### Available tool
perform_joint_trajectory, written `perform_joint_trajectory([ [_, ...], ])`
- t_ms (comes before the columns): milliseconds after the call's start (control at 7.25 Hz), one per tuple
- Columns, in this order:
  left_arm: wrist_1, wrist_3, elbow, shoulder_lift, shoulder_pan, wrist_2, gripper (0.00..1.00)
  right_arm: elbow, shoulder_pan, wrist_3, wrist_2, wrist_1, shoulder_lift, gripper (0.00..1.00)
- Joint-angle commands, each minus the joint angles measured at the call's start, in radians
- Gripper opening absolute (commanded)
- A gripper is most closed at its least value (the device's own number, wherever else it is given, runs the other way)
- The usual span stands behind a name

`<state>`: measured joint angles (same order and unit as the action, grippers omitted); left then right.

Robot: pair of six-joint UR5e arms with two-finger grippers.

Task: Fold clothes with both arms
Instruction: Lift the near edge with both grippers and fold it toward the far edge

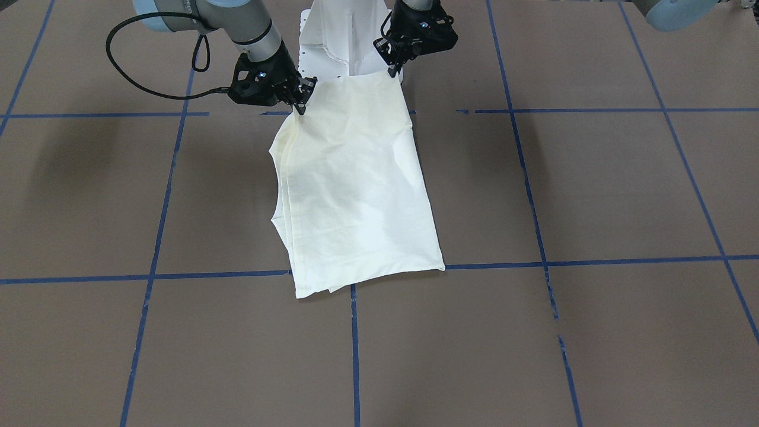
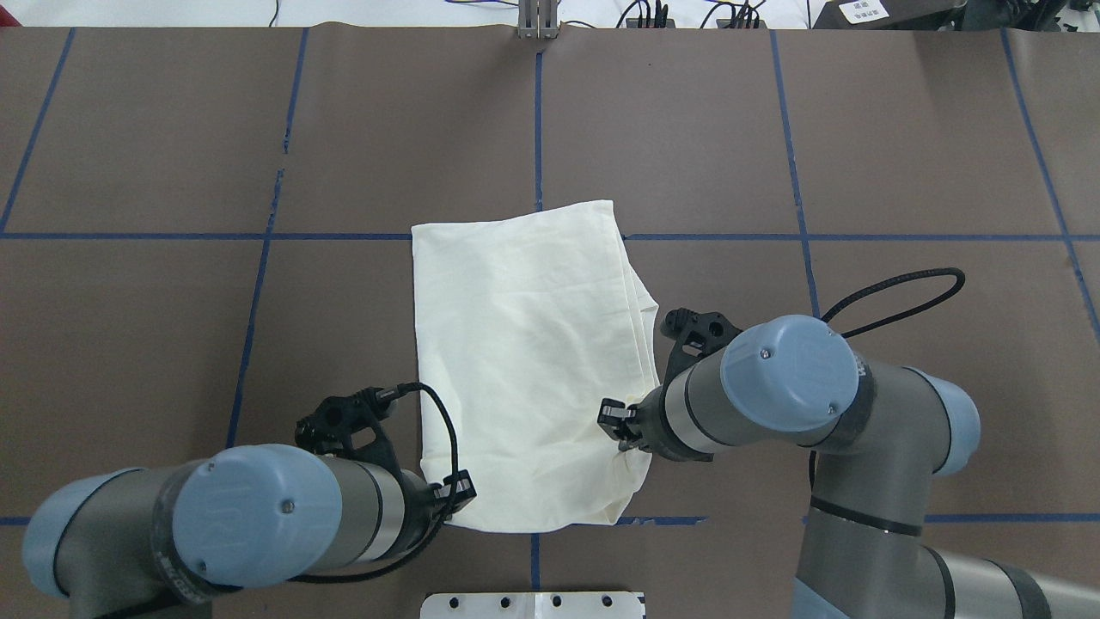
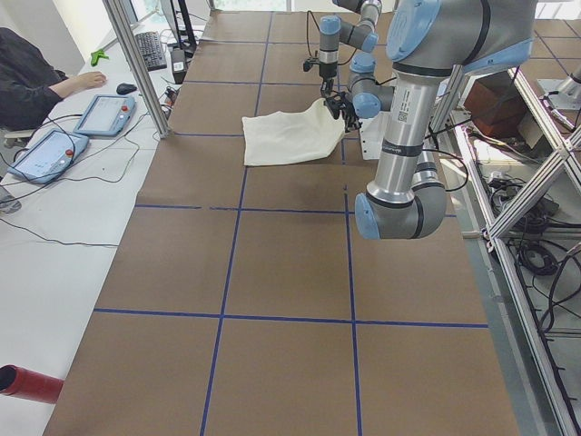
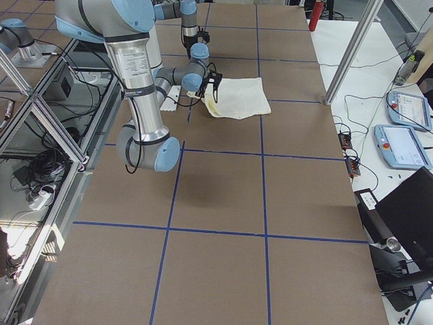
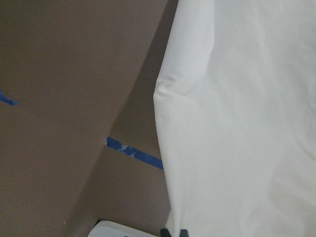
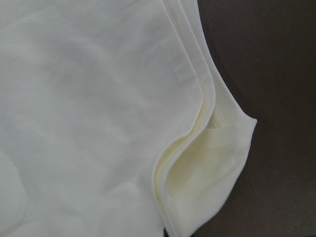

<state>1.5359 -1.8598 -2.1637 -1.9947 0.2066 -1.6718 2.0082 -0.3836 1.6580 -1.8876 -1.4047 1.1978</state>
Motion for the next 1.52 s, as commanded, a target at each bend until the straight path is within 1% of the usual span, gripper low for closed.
perform_joint_trajectory([
  [0,0.000,0.100,0.005,-0.027,0.159,-0.044,0.00,-0.057,-0.116,-0.027,-0.045,0.001,-0.053,0.00],
  [138,0.003,0.149,0.011,-0.030,0.244,-0.115,0.00,-0.124,-0.159,-0.027,-0.062,0.001,-0.111,0.00],
  [276,0.013,0.160,0.042,-0.033,0.288,-0.124,0.00,-0.185,-0.202,-0.030,-0.091,0.001,-0.156,0.00],
  [414,0.038,0.160,0.100,-0.051,0.298,-0.123,0.00,-0.240,-0.242,-0.029,-0.116,0.004,-0.209,0.00],
  [551,0.099,0.160,0.155,-0.058,0.303,-0.121,0.00,-0.303,-0.264,-0.029,-0.129,0.044,-0.249,0.00],
  [689,0.146,0.160,0.204,-0.070,0.318,-0.120,0.00,-0.363,-0.273,-0.027,-0.131,0.096,-0.265,0.00],
  [827,0.179,0.159,0.261,-0.096,0.332,-0.117,0.00,-0.396,-0.276,-0.027,-0.131,0.110,-0.276,0.00],
  [1241,0.271,0.218,0.437,-0.183,0.425,-0.117,0.00,-0.526,-0.287,-0.024,-0.140,0.112,-0.359,0.00],
  [1379,0.295,0.241,0.497,-0.214,0.451,-0.117,0.00,-0.570,-0.316,-0.024,-0.193,0.112,-0.374,0.00],
])
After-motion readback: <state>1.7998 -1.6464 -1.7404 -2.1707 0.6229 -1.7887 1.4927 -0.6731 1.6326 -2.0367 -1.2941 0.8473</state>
